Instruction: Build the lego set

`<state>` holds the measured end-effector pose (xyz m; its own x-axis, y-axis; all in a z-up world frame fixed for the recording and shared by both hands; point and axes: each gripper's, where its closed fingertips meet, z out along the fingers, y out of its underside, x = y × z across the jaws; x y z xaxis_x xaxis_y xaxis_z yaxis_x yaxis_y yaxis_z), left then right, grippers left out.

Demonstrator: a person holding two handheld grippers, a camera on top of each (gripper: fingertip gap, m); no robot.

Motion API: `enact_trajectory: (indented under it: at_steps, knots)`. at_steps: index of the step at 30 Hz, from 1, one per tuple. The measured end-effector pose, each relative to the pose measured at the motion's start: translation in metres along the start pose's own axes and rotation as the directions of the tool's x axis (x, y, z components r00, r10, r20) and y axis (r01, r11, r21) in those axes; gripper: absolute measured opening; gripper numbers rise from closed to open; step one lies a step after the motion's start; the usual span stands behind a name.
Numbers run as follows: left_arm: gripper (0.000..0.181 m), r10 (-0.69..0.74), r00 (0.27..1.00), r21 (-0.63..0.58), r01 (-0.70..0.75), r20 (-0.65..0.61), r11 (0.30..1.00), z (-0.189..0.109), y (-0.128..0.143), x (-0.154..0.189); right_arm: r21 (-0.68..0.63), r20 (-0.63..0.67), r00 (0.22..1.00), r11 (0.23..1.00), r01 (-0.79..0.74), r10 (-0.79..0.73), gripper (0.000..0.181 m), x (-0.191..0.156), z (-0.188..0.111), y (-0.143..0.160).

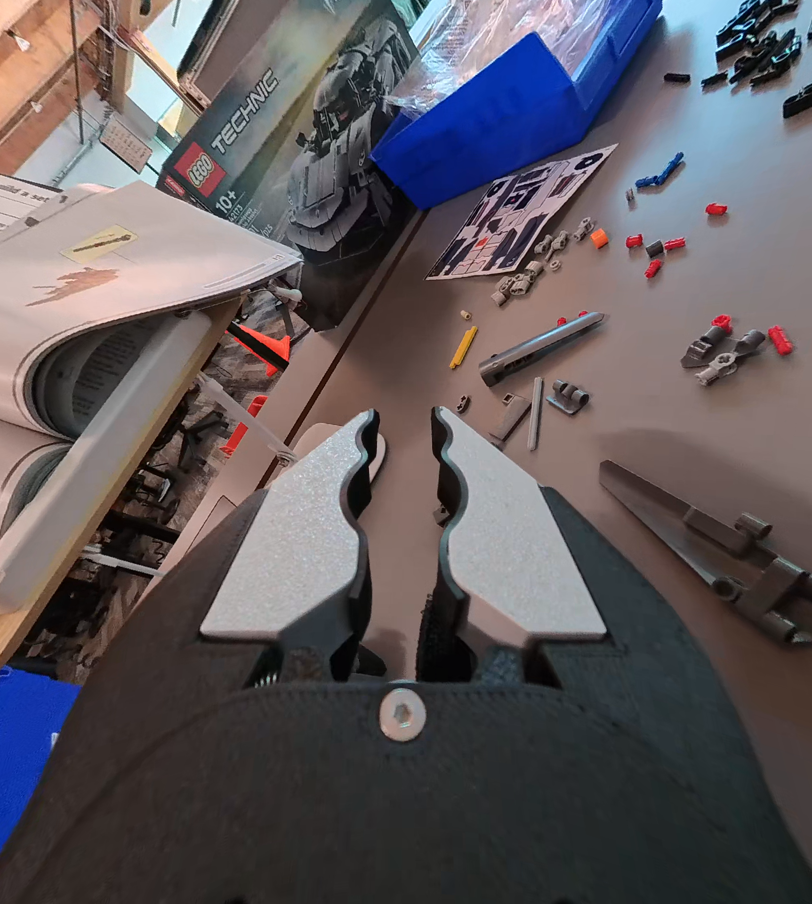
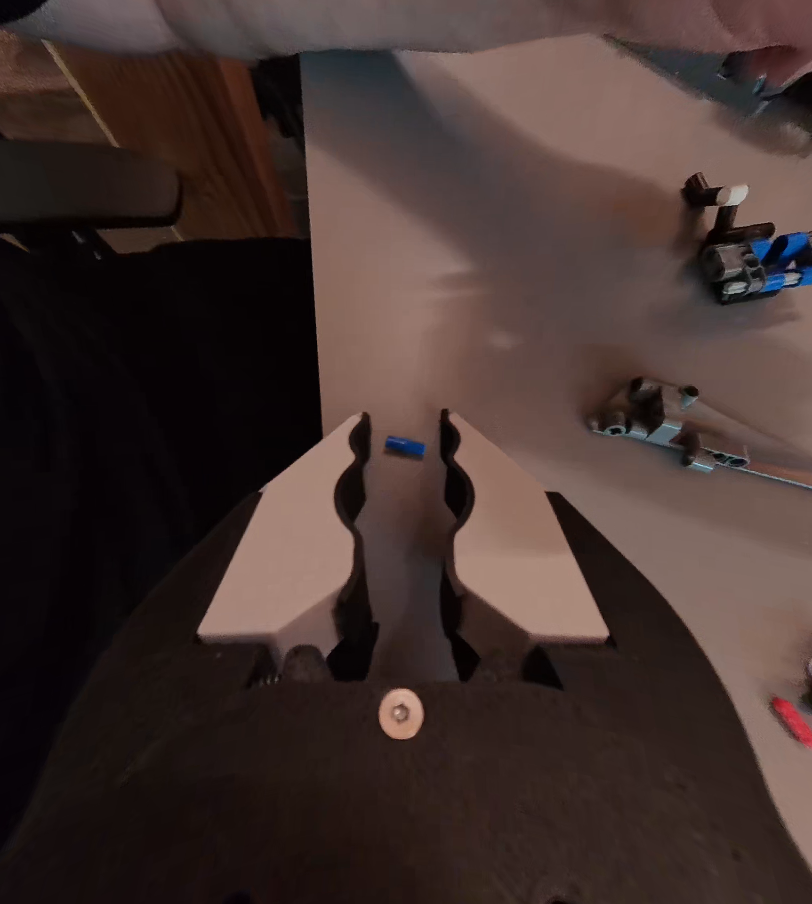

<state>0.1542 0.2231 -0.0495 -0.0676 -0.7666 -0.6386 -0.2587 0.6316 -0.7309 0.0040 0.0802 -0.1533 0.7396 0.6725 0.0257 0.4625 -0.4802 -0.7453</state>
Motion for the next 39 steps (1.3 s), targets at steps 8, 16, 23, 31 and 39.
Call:
enact_trajectory:
  at_steps: [8,16,23,31,39]
  knots:
    - [0.018,0.023,1.0,0.007,-0.023,0.017,1.0,-0.004,-0.002,-0.004,0.007,-0.09,0.996,1.0,-0.021,0.021,0.028,0.02,-0.013,0.004]
    - [0.018,0.055,0.998,0.005,-0.055,0.016,0.998,-0.001,-0.006,0.002,-0.017,-0.149,0.984,0.994,-0.107,0.103,0.024,-0.003,-0.038,0.031]
    - [0.018,0.074,0.997,-0.004,-0.074,0.03,0.997,-0.001,-0.006,0.003,0.056,-0.306,0.929,0.978,-0.199,0.207,0.019,0.01,-0.043,0.028]
    - [0.018,0.096,0.995,0.001,-0.096,0.03,0.995,-0.003,-0.01,0.006,0.029,-0.335,0.917,0.975,-0.221,0.218,0.008,0.022,-0.035,0.033]
    - [0.017,0.121,0.992,0.001,-0.121,0.025,0.993,-0.005,-0.012,0.01,0.038,-0.321,0.917,0.971,-0.237,0.237,0.023,0.012,-0.03,0.02]
